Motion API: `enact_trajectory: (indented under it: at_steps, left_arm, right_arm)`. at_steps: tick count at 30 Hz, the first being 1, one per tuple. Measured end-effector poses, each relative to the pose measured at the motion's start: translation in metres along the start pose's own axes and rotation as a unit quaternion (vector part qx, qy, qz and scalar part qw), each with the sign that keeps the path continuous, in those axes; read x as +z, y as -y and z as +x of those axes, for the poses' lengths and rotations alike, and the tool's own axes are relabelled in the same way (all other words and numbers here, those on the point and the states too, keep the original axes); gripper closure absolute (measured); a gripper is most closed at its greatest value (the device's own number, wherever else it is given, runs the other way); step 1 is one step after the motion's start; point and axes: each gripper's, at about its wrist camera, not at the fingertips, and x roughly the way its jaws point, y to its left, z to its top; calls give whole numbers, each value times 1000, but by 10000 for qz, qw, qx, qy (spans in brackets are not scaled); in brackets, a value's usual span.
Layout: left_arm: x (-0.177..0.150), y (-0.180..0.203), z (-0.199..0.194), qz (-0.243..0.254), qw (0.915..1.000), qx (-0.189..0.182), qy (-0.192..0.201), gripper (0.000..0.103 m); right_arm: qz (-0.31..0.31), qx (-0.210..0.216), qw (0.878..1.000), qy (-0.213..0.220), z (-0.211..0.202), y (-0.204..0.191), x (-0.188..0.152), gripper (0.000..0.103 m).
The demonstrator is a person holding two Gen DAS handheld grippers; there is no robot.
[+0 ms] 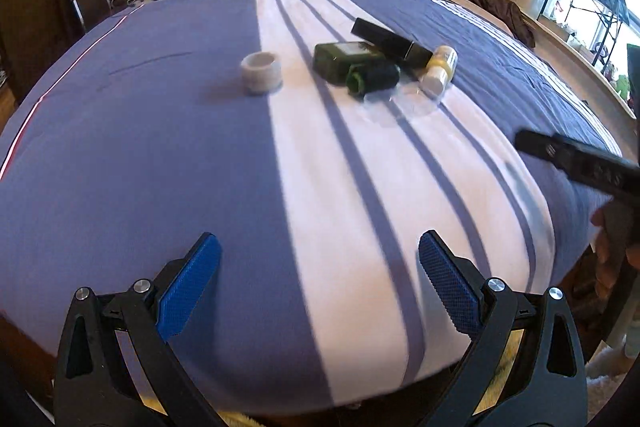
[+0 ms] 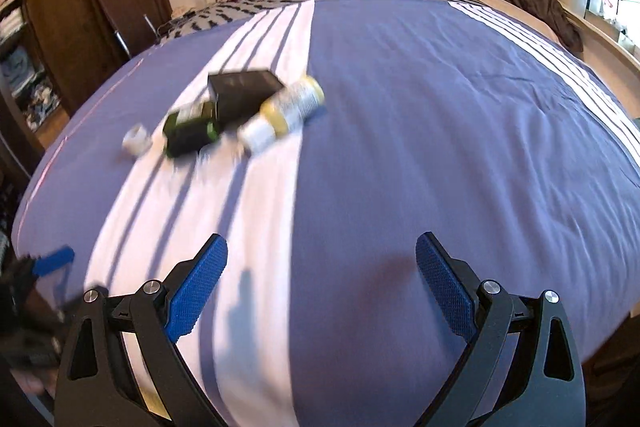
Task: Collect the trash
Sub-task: 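Grasp the clear plastic box with the left tool while the right tool grasps the yellow-white lotion bottle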
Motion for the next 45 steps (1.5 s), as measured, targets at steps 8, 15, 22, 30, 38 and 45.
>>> enact_trajectory:
  at_steps: [8, 15, 22, 30, 38, 45]
  left_arm:
    - [29, 17, 24, 181, 9996, -208, -5, 8]
    - [48, 24, 42, 129, 9993, -352, -55, 8]
    - [59, 33, 54, 124, 9991, -378, -108, 8]
    - [71, 41, 66, 75, 9993, -343, -124, 8]
    - [81, 52, 76, 56, 9994, -299, -147, 8]
    - [93, 64, 87, -38, 9994, -290, -189, 10]
  right_arm:
    - [108, 71, 9999, 60, 40, -18, 49, 9]
    - [171, 189, 9991, -353, 80, -26, 67, 25]
    - [385, 416, 9969, -546, 92, -19, 82, 25]
    - [24, 171, 9980, -612, 101, -25, 86, 40]
    - [-274, 1, 9983, -510, 98, -12, 92, 70]
    - [-123, 50, 9993, -359, 77, 21, 81, 70]
